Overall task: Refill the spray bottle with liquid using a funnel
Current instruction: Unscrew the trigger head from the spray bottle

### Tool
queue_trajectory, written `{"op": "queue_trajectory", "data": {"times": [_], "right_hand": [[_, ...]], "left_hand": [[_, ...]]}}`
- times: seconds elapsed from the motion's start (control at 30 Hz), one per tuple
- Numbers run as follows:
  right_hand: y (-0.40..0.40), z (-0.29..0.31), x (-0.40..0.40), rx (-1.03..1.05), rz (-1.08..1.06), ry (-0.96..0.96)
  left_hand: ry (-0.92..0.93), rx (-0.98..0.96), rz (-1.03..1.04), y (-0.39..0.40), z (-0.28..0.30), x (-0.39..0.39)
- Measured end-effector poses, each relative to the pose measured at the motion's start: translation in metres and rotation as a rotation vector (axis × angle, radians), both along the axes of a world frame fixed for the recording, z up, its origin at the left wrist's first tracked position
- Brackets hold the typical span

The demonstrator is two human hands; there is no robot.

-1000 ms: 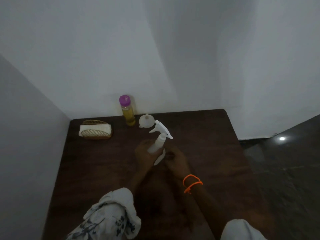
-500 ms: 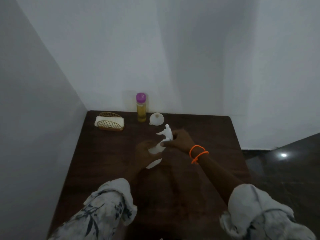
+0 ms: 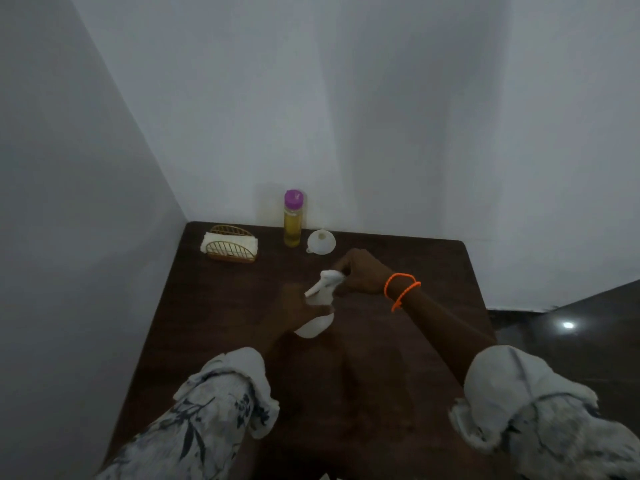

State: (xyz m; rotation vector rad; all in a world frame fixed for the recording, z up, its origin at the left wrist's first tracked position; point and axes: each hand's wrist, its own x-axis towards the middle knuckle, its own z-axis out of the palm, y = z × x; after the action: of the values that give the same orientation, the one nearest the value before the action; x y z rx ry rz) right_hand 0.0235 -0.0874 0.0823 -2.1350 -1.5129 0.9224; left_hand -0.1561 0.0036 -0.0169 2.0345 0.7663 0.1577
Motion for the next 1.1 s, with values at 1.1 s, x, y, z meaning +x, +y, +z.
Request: {"op": "queue_trajectory", "data": {"times": [1.1], "right_hand": [[-0.024,0.002,0.001,-0.226,0.082,-0.241]], "left_hand": [[-0.095,0.243,-0.097,-0.022,-0.005,0.004]]}}
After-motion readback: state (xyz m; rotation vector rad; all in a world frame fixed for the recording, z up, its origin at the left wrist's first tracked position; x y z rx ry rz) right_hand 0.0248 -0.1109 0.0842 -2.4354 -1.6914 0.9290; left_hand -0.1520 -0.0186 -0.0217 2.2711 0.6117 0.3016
